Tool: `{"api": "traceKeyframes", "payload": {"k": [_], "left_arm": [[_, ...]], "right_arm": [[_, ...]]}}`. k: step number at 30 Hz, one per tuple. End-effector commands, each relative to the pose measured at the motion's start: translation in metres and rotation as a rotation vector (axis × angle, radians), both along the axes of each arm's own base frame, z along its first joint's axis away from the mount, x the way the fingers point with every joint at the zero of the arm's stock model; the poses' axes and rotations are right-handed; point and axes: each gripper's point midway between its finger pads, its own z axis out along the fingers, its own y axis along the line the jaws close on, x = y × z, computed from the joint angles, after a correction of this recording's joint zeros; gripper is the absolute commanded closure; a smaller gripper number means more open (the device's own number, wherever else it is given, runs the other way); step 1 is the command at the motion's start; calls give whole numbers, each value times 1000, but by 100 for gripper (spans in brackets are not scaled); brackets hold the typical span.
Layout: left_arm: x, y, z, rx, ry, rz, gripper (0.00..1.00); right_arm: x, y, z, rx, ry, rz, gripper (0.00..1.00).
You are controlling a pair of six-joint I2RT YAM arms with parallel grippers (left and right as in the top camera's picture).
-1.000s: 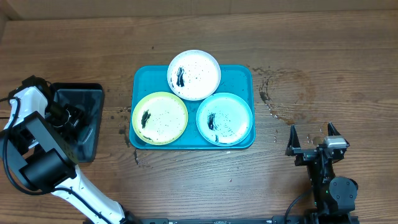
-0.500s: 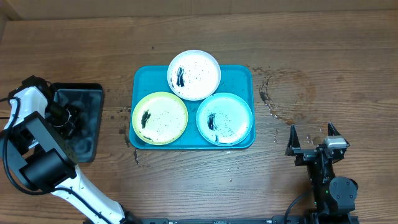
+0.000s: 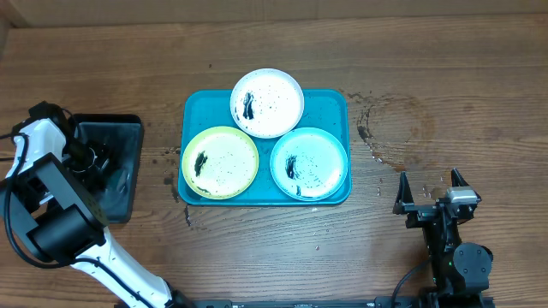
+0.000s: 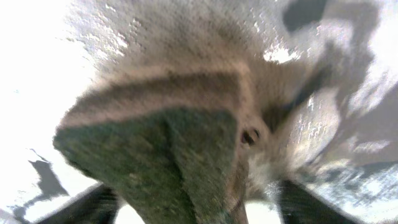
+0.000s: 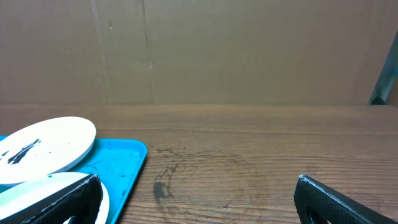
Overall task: Clean dirty plates on tray and stack at the side
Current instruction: 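Dip and rub the sponge in the soapy water with the left gripper, then lift the sponge out of the basin with the left gripper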
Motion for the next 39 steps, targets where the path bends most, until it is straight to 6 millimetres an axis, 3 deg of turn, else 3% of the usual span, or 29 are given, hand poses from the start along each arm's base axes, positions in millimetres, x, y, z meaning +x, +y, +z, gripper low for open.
{"api": "traceKeyframes", "payload": {"k": [1, 4, 8, 12, 22, 26, 30, 37, 39], "left_arm": [[-1, 1, -7, 12, 12, -6, 72], [-4, 5, -7, 34, 29, -8, 96], [-4, 5, -3, 35, 28, -8, 96], [-3, 14, 14, 75, 41, -14, 96], [10, 27, 105, 171, -66, -12, 96], [11, 27, 125, 201, -114, -13, 96], [17, 28, 120, 215, -127, -19, 96], [29, 20, 57, 153, -111, -40, 96], [29, 15, 51, 119, -109, -54, 96]], "right_arm": [[0, -2, -1, 0, -7, -8, 0], [0, -2, -1, 0, -7, -8, 0], [0, -2, -1, 0, -7, -8, 0], [0, -2, -1, 0, -7, -8, 0], [0, -2, -1, 0, -7, -8, 0], [0, -2, -1, 0, -7, -8, 0], [0, -2, -1, 0, -7, -8, 0], [0, -2, -1, 0, -7, -8, 0], [0, -2, -1, 0, -7, -8, 0]]}}
